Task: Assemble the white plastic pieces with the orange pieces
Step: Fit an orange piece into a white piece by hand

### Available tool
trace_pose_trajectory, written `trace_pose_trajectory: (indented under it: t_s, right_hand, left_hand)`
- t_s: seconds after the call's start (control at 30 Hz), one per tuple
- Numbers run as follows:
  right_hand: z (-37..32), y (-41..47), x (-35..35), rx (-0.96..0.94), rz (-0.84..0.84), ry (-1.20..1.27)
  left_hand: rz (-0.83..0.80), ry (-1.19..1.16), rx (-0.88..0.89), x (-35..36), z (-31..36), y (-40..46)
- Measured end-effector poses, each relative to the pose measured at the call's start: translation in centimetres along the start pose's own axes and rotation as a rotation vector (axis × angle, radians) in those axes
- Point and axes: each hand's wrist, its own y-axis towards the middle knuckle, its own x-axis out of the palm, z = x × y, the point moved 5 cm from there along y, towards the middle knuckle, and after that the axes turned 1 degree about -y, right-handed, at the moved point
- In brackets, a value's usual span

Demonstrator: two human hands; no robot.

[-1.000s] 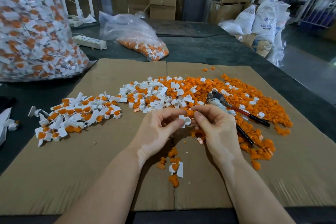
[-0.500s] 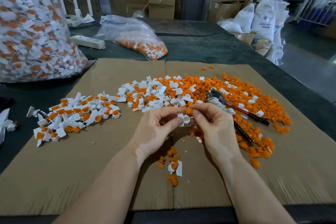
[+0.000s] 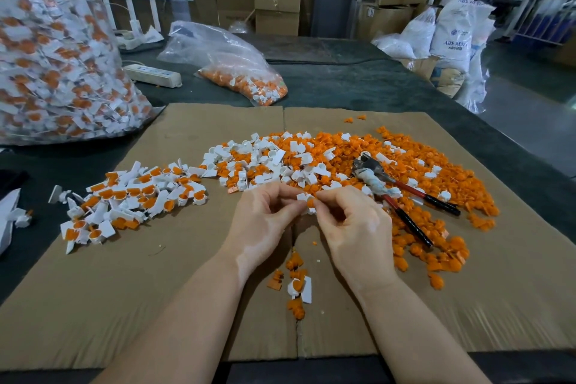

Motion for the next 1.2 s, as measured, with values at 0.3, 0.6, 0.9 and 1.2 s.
trace_pose_trajectory:
  t_s: [0.3,0.6,0.9,1.2]
  right_hand:
    - [-0.2,0.0,0.2,-0.014,-0.007,-0.027]
    - [-0.2,0.0,0.9,0.032,-0.066,-0.001]
    - [1.0,-0.1,0.7,0.15,-0.137,0.145]
    - [0.8,0.1,1.1,0.101,-0.179,0.123]
  left_hand:
    - [-0.021,0.052,0.014,0.1,0.1,0.0]
    - [0.035,0.132,-0.008,-0.1,-0.2,0.1]
    - [0.034,-0.025,-0.115,-0.3,-1.1,0.2]
    - [0.018,-0.018,-0.103,-0.2,-1.2,0.3]
